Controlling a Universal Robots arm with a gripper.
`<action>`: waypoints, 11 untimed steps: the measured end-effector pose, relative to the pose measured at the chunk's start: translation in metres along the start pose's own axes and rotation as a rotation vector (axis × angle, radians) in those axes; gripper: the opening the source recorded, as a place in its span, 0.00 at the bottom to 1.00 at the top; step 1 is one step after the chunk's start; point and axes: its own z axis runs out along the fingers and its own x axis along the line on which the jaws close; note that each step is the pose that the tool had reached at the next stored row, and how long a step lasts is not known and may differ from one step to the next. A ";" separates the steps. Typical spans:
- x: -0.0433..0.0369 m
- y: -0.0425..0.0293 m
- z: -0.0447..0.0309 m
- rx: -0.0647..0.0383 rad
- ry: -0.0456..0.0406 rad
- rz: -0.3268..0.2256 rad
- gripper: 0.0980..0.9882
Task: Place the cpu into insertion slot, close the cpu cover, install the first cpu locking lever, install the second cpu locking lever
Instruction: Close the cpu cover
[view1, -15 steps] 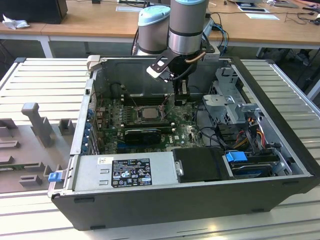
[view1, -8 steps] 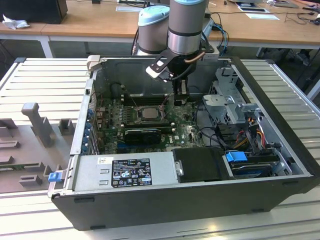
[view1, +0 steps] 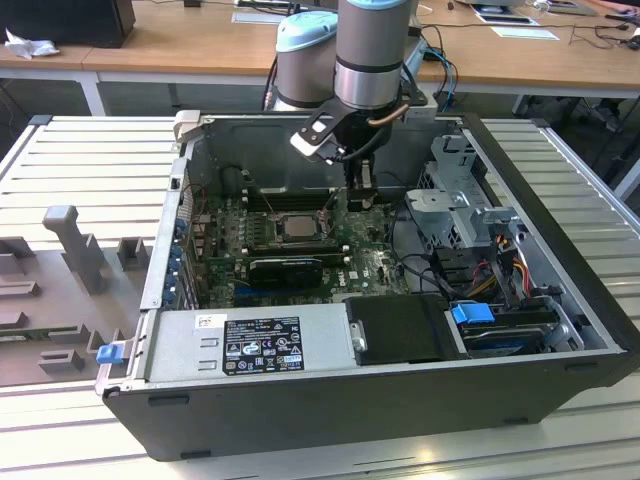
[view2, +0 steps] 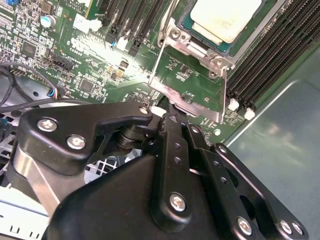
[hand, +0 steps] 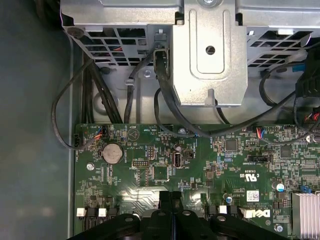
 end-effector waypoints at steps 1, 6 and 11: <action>0.0000 -0.0003 0.0000 0.000 0.0000 0.000 0.01; 0.0000 -0.0013 -0.0001 0.000 0.0000 0.000 0.01; 0.0000 -0.0026 -0.0001 0.000 0.0000 0.000 0.01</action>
